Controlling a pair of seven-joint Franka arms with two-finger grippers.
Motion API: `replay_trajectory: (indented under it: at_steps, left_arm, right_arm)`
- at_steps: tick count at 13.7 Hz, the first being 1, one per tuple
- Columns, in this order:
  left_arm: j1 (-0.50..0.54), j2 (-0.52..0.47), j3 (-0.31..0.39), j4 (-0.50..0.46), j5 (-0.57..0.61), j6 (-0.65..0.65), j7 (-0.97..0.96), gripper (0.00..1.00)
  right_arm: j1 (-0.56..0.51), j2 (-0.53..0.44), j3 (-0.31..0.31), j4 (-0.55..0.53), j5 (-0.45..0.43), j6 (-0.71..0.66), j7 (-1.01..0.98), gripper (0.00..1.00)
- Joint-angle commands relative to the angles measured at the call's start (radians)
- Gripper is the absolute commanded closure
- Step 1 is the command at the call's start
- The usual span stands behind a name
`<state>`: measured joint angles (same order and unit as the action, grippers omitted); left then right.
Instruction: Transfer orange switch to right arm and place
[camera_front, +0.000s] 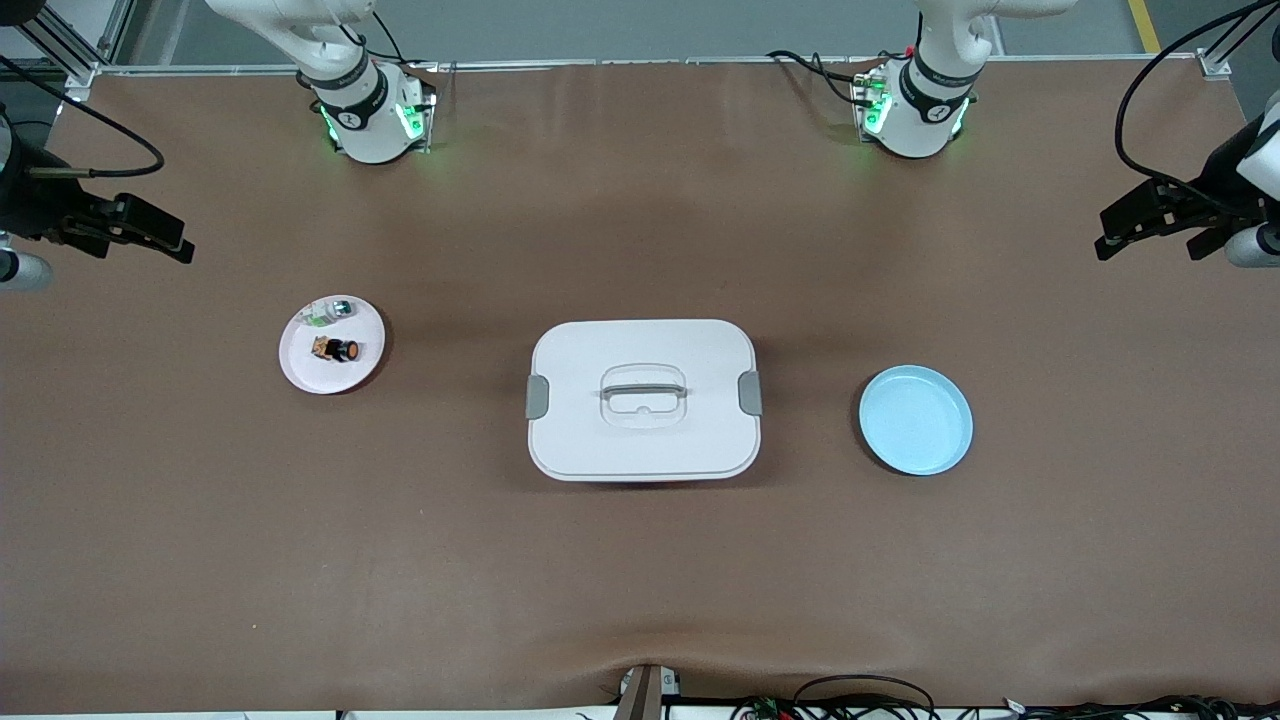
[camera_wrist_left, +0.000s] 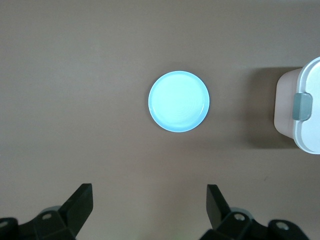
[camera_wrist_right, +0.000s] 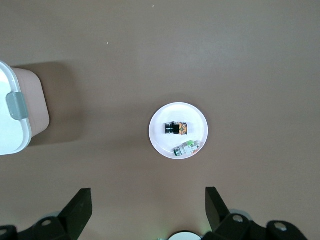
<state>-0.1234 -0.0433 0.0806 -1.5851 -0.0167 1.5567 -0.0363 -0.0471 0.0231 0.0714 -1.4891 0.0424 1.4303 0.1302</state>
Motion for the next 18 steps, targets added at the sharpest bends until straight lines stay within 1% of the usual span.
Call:
replay_trajectory:
  at_steps: [1, 5, 9, 18]
  left_arm:
    - [0.004, 0.008, -0.002, 0.020, 0.024, -0.020, 0.018, 0.00]
    - [0.005, 0.014, -0.001, 0.020, 0.024, -0.020, 0.018, 0.00]
    - [0.004, 0.014, -0.001, 0.022, 0.024, -0.020, 0.018, 0.00]
    - [0.004, 0.014, -0.002, 0.024, 0.024, -0.020, 0.018, 0.00]
  right_arm:
    - [0.003, 0.001, -0.002, 0.009, 0.011, 0.016, 0.046, 0.00]
    - [0.009, 0.001, 0.004, 0.009, -0.007, 0.030, 0.062, 0.00]
    - [0.027, 0.001, 0.005, 0.009, -0.044, 0.032, 0.049, 0.00]
    - [0.035, 0.001, 0.005, 0.007, -0.045, 0.033, 0.048, 0.00]
